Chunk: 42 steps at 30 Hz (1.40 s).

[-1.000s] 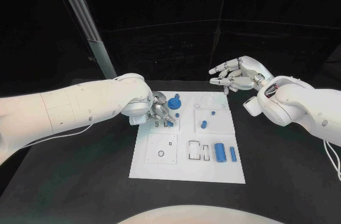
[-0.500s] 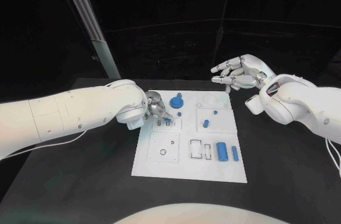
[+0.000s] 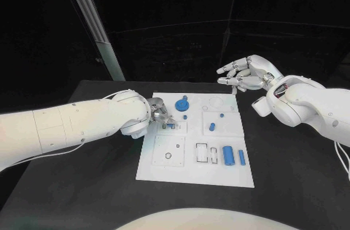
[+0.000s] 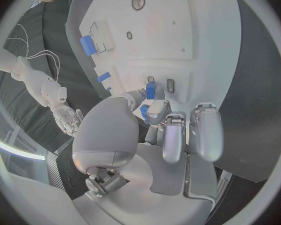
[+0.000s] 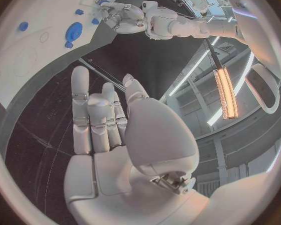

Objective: Assemble the parts on the task board

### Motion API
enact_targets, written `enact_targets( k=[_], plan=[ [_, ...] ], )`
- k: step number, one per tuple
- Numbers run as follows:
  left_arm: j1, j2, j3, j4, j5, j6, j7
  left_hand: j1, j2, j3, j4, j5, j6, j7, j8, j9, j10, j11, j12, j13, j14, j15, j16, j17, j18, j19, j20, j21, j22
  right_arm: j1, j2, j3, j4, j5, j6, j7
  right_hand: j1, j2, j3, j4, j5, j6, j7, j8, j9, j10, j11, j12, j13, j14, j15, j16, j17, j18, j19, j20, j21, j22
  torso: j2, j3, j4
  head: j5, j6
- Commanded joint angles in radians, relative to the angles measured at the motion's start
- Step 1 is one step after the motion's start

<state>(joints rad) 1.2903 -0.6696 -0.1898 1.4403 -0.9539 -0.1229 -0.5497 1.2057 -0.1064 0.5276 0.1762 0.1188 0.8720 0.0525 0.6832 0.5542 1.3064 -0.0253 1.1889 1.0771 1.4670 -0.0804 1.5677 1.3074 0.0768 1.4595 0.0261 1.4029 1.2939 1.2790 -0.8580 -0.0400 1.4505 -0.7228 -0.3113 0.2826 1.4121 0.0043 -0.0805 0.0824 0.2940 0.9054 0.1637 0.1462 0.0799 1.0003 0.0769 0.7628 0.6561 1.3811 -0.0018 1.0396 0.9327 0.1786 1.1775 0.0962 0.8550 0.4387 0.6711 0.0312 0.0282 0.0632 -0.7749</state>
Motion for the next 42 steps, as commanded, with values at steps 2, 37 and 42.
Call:
enact_targets(
  k=[2, 37, 42],
  plan=[
    [-0.001, 0.005, -0.002, -0.002, -0.039, 0.014, -0.001, -0.003, 0.008, 0.177, -0.168, 0.004, -0.001, -0.001, 0.003, 0.002, 0.006, 0.001, 0.006, 0.000, 0.104, -0.005, 0.003, 0.263, -0.020, 0.010, -0.001, 0.004, 0.001, 0.002, -0.001, 0.001, 0.001, -0.001, 0.005, 0.007, 0.005, 0.000, 0.002, -0.002, 0.005, -0.008, 0.001, 0.003, 0.001, -0.010, 0.000, 0.006, -0.001, -0.007, -0.001, -0.007, -0.001, 0.004, -0.007, 0.001, 0.006, 0.001, 0.001, 0.0001, -0.0003, -0.002, 0.000],
    [-0.002, 0.029, -0.004, -0.015, -0.040, 0.059, -0.017, -0.014, 0.005, 0.185, -0.166, 0.002, -0.001, -0.002, 0.006, 0.005, 0.005, 0.002, 0.004, -0.003, 0.104, -0.005, 0.003, 0.263, -0.020, 0.011, -0.002, 0.004, 0.002, 0.002, 0.010, 0.001, -0.004, -0.001, 0.009, 0.008, 0.005, 0.001, 0.002, -0.002, 0.005, -0.010, 0.002, 0.004, 0.001, -0.012, 0.000, 0.007, -0.002, -0.009, 0.000, -0.006, -0.001, 0.004, -0.009, 0.002, 0.006, 0.002, 0.001, -0.0009, 0.0011, -0.004, -0.002],
    [-0.002, 0.030, -0.004, -0.016, -0.040, 0.085, -0.018, -0.079, -0.021, 0.164, -0.138, -0.002, 0.015, -0.014, 0.013, 0.011, 0.011, -0.006, 0.007, -0.002, 0.104, -0.009, 0.003, 0.263, -0.020, 0.011, -0.004, 0.004, 0.004, 0.002, 0.011, 0.001, -0.005, -0.001, 0.011, 0.008, 0.005, 0.001, 0.002, -0.002, 0.005, -0.010, 0.002, 0.004, 0.001, -0.012, 0.000, 0.007, -0.002, -0.009, 0.000, -0.006, -0.001, 0.004, -0.009, 0.002, 0.006, 0.002, 0.002, -0.0011, 0.0006, -0.006, -0.003]
  ],
)
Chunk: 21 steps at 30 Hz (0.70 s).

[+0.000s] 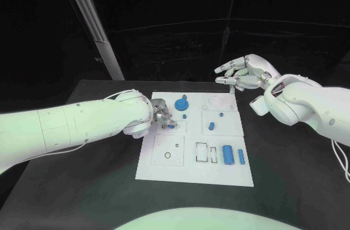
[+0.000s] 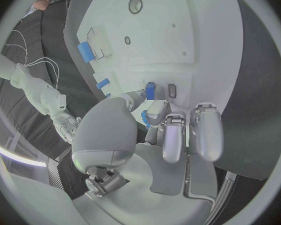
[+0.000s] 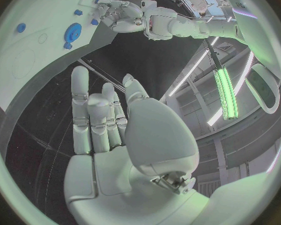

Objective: Assemble the parts on the task board

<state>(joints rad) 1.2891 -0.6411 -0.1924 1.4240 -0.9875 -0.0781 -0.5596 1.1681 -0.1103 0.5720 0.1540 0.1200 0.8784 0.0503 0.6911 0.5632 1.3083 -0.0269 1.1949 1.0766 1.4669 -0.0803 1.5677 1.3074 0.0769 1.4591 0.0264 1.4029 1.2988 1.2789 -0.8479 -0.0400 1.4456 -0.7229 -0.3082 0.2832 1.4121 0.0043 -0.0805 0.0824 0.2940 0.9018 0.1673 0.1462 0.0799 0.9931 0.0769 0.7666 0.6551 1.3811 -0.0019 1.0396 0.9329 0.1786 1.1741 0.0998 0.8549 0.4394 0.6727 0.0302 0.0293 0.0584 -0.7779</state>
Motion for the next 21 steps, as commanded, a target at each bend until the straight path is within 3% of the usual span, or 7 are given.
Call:
enact_targets(
  k=[1, 10, 21],
  plan=[
    [0.000, 0.001, -0.001, 0.000, -0.006, 0.043, -0.008, -0.050, -0.019, 0.115, -0.111, -0.003, 0.011, -0.013, 0.006, 0.002, 0.009, -0.005, 0.001, -0.002, 0.104, -0.010, 0.003, 0.263, -0.020, 0.011, -0.005, 0.004, -0.001, 0.002, 0.001, 0.001, 0.000, -0.001, 0.008, 0.007, 0.005, 0.001, 0.002, -0.002, 0.005, -0.006, -0.002, 0.004, 0.001, -0.004, 0.000, 0.003, -0.001, -0.009, 0.000, -0.006, -0.002, 0.004, -0.006, -0.002, 0.006, 0.001, 0.000, -0.0001, -0.0007, -0.001, -0.001],
    [0.000, 0.006, -0.001, -0.009, -0.006, 0.057, -0.009, -0.163, -0.040, 0.036, -0.040, -0.006, 0.042, -0.020, 0.011, 0.005, 0.017, -0.011, 0.014, 0.010, 0.104, -0.016, 0.003, 0.263, -0.021, 0.014, -0.011, 0.006, 0.006, 0.002, 0.002, 0.001, 0.000, -0.001, 0.009, 0.007, 0.005, 0.001, 0.002, -0.001, 0.005, -0.007, -0.002, 0.005, 0.001, -0.006, 0.001, 0.004, -0.002, -0.011, 0.000, -0.007, -0.003, 0.004, -0.007, -0.001, 0.006, 0.002, 0.001, 0.0000, 0.0004, -0.004, -0.001],
    [0.002, 0.021, -0.001, -0.028, -0.006, 0.051, -0.009, -0.188, -0.032, -0.002, -0.013, -0.006, 0.054, -0.023, 0.008, 0.003, 0.026, -0.014, 0.026, 0.024, 0.104, -0.019, 0.003, 0.263, -0.022, 0.017, -0.014, 0.009, 0.013, 0.002, 0.006, 0.001, -0.001, -0.001, 0.012, 0.007, 0.004, 0.001, 0.002, -0.001, 0.006, -0.007, -0.002, 0.005, 0.001, -0.006, 0.001, 0.005, -0.002, -0.011, 0.000, -0.007, -0.003, 0.004, -0.007, -0.001, 0.006, 0.002, 0.001, -0.0005, -0.0007, -0.004, -0.004]
  ],
)
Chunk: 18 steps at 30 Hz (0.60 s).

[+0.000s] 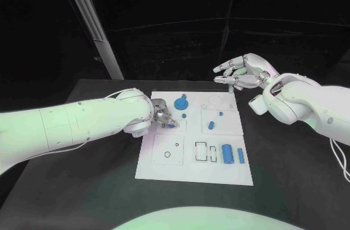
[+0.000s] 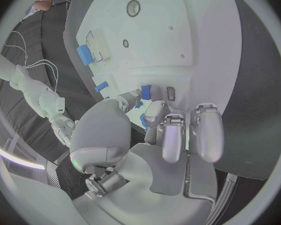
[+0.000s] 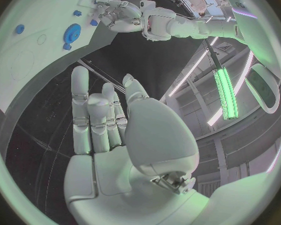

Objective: Assemble the parts on the task board

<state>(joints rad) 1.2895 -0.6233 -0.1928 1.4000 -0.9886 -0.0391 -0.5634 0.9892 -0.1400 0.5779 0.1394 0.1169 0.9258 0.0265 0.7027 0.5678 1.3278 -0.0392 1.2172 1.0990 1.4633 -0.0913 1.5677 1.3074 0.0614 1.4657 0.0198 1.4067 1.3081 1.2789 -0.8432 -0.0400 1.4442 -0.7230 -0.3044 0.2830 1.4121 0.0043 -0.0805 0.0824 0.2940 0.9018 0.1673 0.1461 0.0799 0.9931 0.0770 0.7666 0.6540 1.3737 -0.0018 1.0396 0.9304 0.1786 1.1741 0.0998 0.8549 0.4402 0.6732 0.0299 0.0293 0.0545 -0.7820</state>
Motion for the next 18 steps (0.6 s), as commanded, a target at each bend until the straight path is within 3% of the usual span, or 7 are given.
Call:
enact_targets(
  k=[1, 5, 9, 18],
  plan=[
    [0.002, 0.005, 0.000, -0.005, -0.005, 0.012, -0.005, -0.011, 0.000, -0.010, 0.004, -0.002, 0.008, 0.000, -0.004, -0.001, 0.008, -0.002, 0.005, 0.003, 0.107, -0.008, 0.003, 0.263, -0.007, 0.010, -0.008, 0.005, 0.005, 0.002, 0.002, 0.001, 0.000, -0.001, 0.008, 0.007, 0.003, 0.001, 0.002, 0.000, 0.006, -0.008, -0.001, 0.005, 0.001, -0.006, 0.001, 0.005, -0.001, -0.004, 0.000, -0.007, -0.001, 0.004, -0.008, -0.001, 0.006, 0.001, 0.000, -0.0001, -0.0009, -0.001, -0.001],
    [0.003, 0.011, 0.000, -0.013, -0.005, 0.013, -0.005, -0.011, 0.006, -0.012, 0.008, -0.001, 0.011, -0.002, -0.004, -0.001, 0.011, -0.003, 0.009, 0.008, 0.107, -0.009, 0.003, 0.263, -0.008, 0.012, -0.009, 0.007, 0.008, 0.002, 0.003, 0.001, -0.001, -0.001, 0.009, 0.006, 0.002, 0.001, 0.002, 0.001, 0.006, -0.008, -0.001, 0.006, 0.001, -0.007, 0.001, 0.006, -0.002, -0.004, 0.000, -0.006, -0.001, 0.004, -0.008, -0.001, 0.006, 0.001, 0.000, 0.0003, -0.0007, -0.001, -0.001],
    [0.003, 0.014, 0.000, -0.020, -0.002, 0.011, -0.006, -0.006, 0.031, -0.006, 0.013, 0.001, 0.013, -0.004, -0.006, -0.002, 0.013, -0.006, 0.011, 0.010, 0.107, -0.011, 0.003, 0.263, -0.007, 0.012, -0.010, 0.007, 0.008, 0.002, 0.004, 0.001, -0.002, -0.001, 0.010, 0.006, 0.001, 0.002, 0.001, 0.002, 0.006, -0.009, -0.001, 0.006, 0.001, -0.007, 0.002, 0.006, -0.002, -0.005, 0.001, -0.006, -0.002, 0.004, -0.009, 0.000, 0.007, 0.002, 0.000, 0.0000, -0.0008, -0.002, -0.002],
    [0.005, 0.020, 0.000, -0.026, 0.012, 0.020, -0.003, 0.033, 0.055, 0.021, -0.013, 0.004, 0.008, -0.007, -0.010, 0.000, 0.011, -0.009, 0.009, 0.009, 0.107, -0.014, 0.003, 0.263, -0.007, 0.012, -0.014, 0.006, 0.009, 0.002, 0.007, 0.001, -0.004, -0.001, 0.013, 0.005, 0.001, 0.002, 0.001, 0.002, 0.006, -0.009, -0.001, 0.006, 0.001, -0.007, 0.002, 0.006, -0.002, -0.005, 0.001, -0.006, -0.002, 0.004, -0.009, 0.000, 0.007, 0.002, 0.000, -0.0007, 0.0004, -0.005, -0.003]
  ],
)
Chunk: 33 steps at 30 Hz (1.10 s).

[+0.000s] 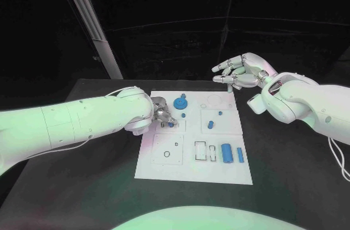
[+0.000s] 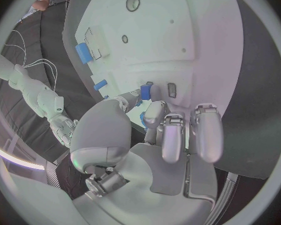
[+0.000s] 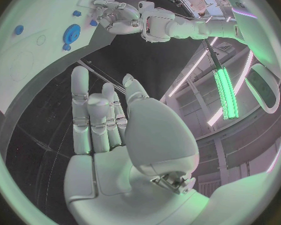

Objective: Assemble the parts on the task board

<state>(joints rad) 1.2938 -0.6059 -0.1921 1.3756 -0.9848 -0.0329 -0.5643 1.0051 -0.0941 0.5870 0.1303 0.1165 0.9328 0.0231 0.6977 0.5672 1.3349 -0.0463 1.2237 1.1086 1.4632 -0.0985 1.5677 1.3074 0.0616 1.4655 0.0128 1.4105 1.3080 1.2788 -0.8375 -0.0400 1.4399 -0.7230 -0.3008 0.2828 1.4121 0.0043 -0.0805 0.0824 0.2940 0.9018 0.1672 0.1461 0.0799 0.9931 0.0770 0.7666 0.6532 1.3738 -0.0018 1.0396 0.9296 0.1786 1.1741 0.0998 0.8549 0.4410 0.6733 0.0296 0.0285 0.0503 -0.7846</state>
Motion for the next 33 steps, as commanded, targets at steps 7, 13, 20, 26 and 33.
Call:
enact_targets(
  k=[7, 13, 20, 26, 33],
  plan=[
    [0.002, 0.005, 0.000, -0.001, 0.019, 0.025, -0.002, 0.067, 0.032, 0.109, -0.060, 0.006, -0.012, 0.001, -0.006, 0.007, -0.002, 0.000, -0.010, -0.010, 0.108, -0.006, 0.003, 0.263, -0.007, 0.011, -0.008, -0.001, 0.007, 0.002, 0.003, 0.001, -0.002, -0.001, 0.016, 0.003, -0.001, 0.002, 0.001, 0.003, 0.006, -0.010, -0.001, 0.007, 0.001, -0.008, 0.002, 0.007, -0.002, -0.006, 0.001, -0.007, -0.002, 0.004, -0.010, 0.000, 0.007, 0.001, 0.000, -0.0005, 0.0016, -0.001, -0.002],
    [0.002, 0.006, 0.000, -0.002, 0.021, 0.038, -0.003, 0.071, 0.028, 0.134, -0.075, 0.006, -0.014, 0.002, -0.003, 0.011, -0.002, 0.001, -0.012, -0.011, 0.108, -0.005, 0.003, 0.263, -0.007, 0.011, -0.006, -0.002, 0.008, 0.002, 0.004, 0.001, -0.003, -0.001, 0.020, 0.002, -0.002, 0.002, 0.001, 0.004, 0.006, -0.010, -0.001, 0.007, 0.001, -0.008, 0.002, 0.007, -0.002, -0.007, 0.001, -0.008, -0.004, 0.004, -0.010, 0.000, 0.007, 0.001, -0.001, -0.0009, 0.0022, -0.002, -0.003],
    [0.005, 0.009, 0.000, -0.007, 0.021, 0.046, -0.006, 0.068, 0.037, 0.155, -0.078, 0.005, -0.008, 0.002, 0.004, 0.019, 0.004, 0.002, -0.008, -0.006, 0.108, -0.004, 0.003, 0.263, -0.007, 0.012, -0.005, -0.001, 0.011, 0.002, 0.006, 0.001, -0.004, -0.001, 0.025, 0.000, -0.002, 0.002, 0.001, 0.004, 0.006, -0.010, -0.001, 0.007, 0.001, -0.008, 0.002, 0.007, -0.002, -0.007, 0.001, -0.008, -0.004, 0.004, -0.010, 0.000, 0.007, 0.001, 0.000, -0.0008, 0.0014, -0.002, -0.002],
    [0.014, 0.008, 0.000, -0.008, 0.021, 0.055, -0.006, 0.054, 0.042, 0.163, -0.073, 0.004, -0.003, 0.001, 0.012, 0.028, 0.011, 0.001, -0.002, 0.000, 0.108, -0.004, 0.003, 0.263, -0.007, 0.012, -0.005, -0.001, 0.011, 0.002, 0.007, 0.001, -0.005, -0.001, 0.028, -0.001, -0.003, 0.003, 0.001, 0.005, 0.007, -0.011, 0.000, 0.008, 0.001, -0.009, 0.002, 0.008, -0.003, -0.008, 0.002, -0.008, -0.004, 0.004, -0.011, 0.001, 0.007, 0.002, 0.000, -0.0003, 0.0019, -0.002, -0.001],
    [0.035, 0.015, 0.001, -0.017, 0.021, 0.133, -0.011, 0.050, 0.035, 0.164, -0.080, 0.003, 0.000, -0.002, 0.018, 0.034, 0.013, -0.001, -0.002, -0.001, 0.108, -0.005, 0.003, 0.263, -0.007, 0.012, -0.006, -0.002, 0.011, 0.002, 0.010, 0.001, -0.006, -0.001, 0.030, -0.002, -0.003, 0.003, 0.001, 0.005, 0.007, -0.011, 0.000, 0.008, 0.001, -0.009, 0.002, 0.008, -0.003, -0.008, 0.002, -0.008, -0.004, 0.004, -0.011, 0.001, 0.007, 0.002, 0.000, -0.0007, 0.0010, -0.001, -0.003]
  ],
)
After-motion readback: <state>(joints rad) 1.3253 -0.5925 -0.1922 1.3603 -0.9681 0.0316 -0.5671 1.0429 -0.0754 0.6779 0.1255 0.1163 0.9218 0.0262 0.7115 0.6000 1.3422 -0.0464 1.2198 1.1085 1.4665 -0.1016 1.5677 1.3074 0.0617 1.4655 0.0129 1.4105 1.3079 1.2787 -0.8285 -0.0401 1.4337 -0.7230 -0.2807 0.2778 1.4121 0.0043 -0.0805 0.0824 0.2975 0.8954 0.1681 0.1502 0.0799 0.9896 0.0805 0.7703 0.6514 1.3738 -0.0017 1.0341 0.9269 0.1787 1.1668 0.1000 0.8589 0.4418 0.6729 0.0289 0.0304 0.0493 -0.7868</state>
